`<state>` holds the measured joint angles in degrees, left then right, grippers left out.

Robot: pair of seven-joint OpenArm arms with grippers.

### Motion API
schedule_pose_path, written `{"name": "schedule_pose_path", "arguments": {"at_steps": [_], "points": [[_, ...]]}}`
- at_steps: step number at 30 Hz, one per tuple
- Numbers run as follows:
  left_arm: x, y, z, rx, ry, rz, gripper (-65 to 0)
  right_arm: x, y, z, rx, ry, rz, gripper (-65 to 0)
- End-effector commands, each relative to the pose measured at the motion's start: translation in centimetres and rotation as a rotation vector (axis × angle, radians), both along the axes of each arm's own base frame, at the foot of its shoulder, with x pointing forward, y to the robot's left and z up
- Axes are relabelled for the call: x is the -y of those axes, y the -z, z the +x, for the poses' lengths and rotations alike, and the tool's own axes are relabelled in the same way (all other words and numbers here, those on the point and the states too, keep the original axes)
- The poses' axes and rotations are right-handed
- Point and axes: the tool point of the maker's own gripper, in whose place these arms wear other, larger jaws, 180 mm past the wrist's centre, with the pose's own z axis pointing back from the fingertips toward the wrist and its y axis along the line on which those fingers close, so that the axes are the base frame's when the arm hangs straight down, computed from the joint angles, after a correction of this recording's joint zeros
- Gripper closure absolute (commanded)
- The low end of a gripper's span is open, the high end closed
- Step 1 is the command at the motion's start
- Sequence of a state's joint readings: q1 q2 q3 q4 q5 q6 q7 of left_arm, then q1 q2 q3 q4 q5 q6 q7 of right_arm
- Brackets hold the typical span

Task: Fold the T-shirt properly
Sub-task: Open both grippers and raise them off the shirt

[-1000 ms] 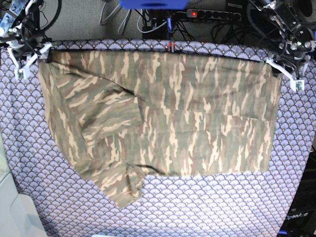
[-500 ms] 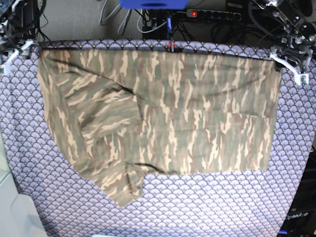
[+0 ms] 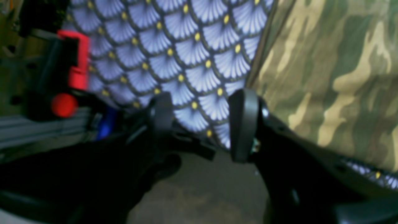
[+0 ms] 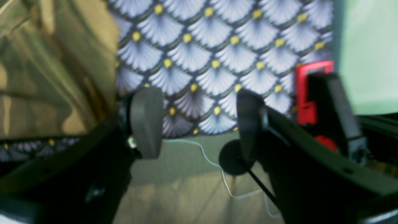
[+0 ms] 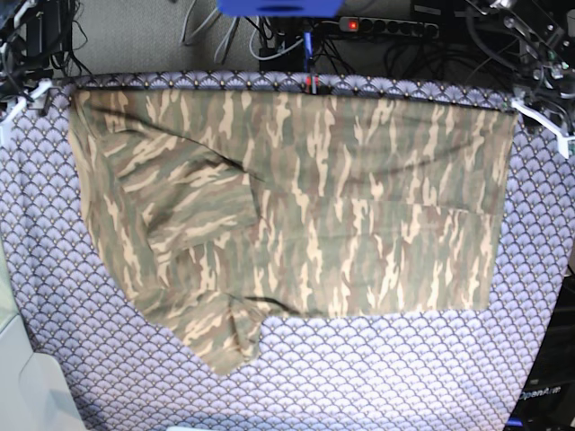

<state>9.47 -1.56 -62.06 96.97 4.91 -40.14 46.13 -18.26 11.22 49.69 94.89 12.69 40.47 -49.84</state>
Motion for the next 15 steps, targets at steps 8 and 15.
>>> {"name": "schedule_pose_path", "arguments": {"at_steps": [8,15], "points": [[-3.7,-5.8,5.4,0.157,0.011,0.104,-29.3,4.4,-4.6,2.4,0.106,0.046,-0.107,-38.0],[-4.1,-6.3,8.1,0.202,0.006,0.071,-29.3,3.9,-8.3,9.2,0.243,-0.028,-0.132,-38.1]]}}
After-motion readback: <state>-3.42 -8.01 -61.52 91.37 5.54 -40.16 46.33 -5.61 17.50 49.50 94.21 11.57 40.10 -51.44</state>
